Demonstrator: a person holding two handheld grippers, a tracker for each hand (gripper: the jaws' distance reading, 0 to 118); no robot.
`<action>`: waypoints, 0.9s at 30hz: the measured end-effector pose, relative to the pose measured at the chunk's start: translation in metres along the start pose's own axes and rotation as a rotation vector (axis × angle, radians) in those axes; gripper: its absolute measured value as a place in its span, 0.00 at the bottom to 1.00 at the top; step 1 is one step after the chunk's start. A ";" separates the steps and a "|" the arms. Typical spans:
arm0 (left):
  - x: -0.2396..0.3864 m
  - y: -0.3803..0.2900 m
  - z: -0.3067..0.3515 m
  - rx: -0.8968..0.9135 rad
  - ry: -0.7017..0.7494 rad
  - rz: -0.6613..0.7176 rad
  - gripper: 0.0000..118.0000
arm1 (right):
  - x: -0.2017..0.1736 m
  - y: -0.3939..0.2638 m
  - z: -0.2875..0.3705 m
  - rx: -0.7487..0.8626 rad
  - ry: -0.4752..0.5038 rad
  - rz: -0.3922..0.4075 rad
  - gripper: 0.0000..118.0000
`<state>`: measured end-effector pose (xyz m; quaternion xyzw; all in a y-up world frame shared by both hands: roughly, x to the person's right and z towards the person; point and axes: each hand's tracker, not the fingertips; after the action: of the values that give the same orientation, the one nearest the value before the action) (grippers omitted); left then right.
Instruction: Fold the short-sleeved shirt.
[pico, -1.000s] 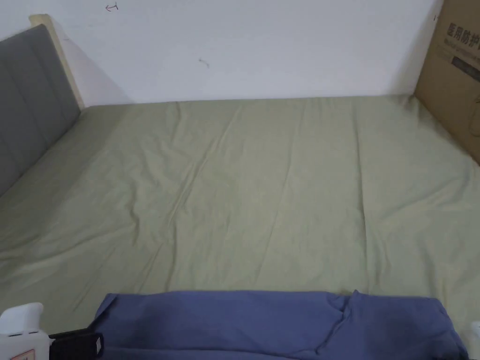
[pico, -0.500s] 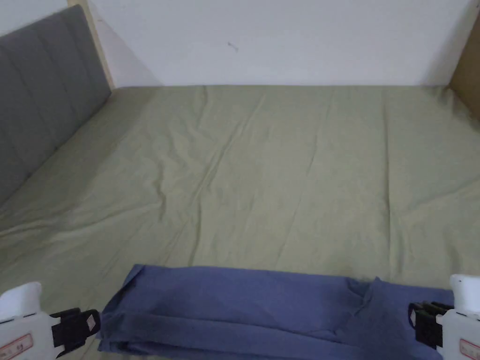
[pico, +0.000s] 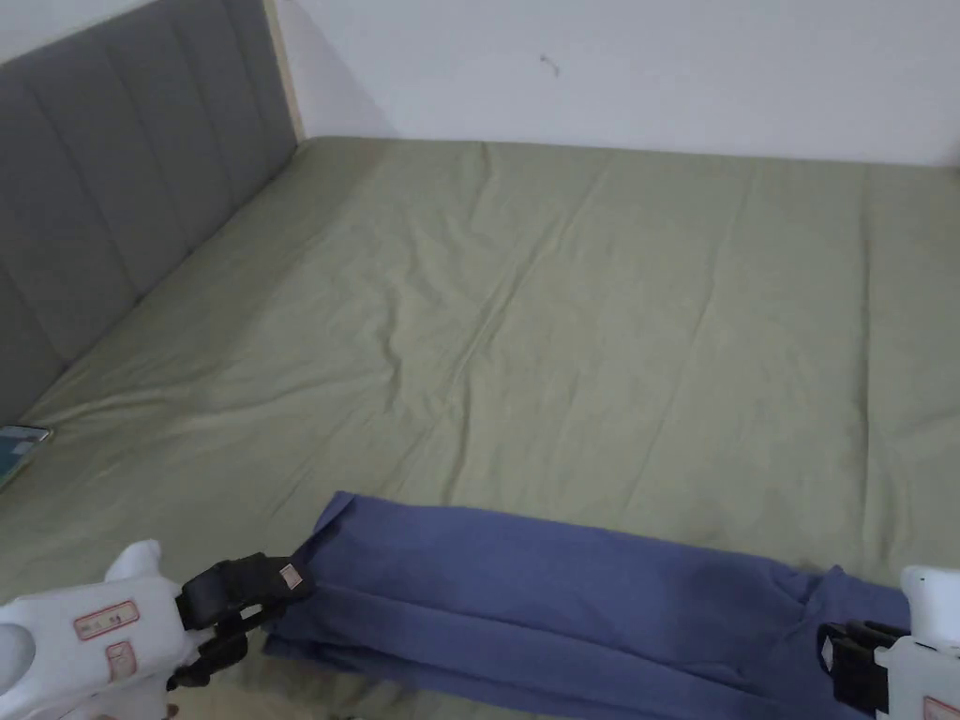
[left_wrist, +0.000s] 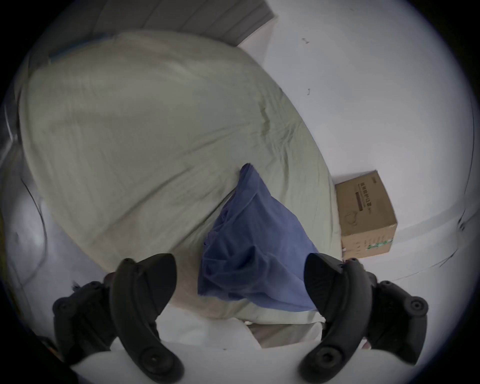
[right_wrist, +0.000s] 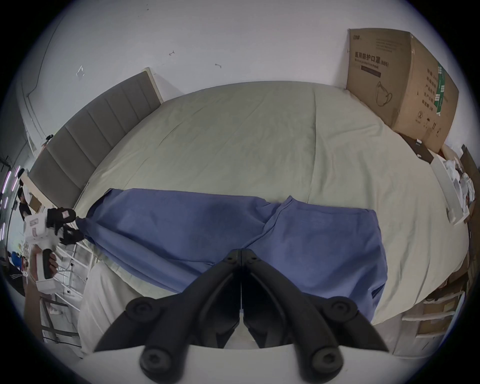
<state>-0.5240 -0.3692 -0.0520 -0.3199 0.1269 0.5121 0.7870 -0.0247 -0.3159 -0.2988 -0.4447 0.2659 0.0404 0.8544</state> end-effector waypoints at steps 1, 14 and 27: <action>-0.005 0.001 -0.008 -0.010 -0.017 0.040 0.91 | 0.001 0.001 -0.002 -0.003 0.000 -0.001 0.00; -0.001 0.014 -0.036 0.002 -0.005 0.082 0.06 | -0.004 0.003 -0.019 -0.059 0.010 0.042 0.00; 0.110 0.020 -0.023 0.042 -0.048 -0.185 0.06 | 0.006 -0.008 0.008 -0.039 0.006 -0.037 0.00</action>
<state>-0.4902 -0.2982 -0.1354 -0.3015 0.0883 0.4418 0.8403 -0.0140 -0.3158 -0.2920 -0.4661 0.2595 0.0284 0.8454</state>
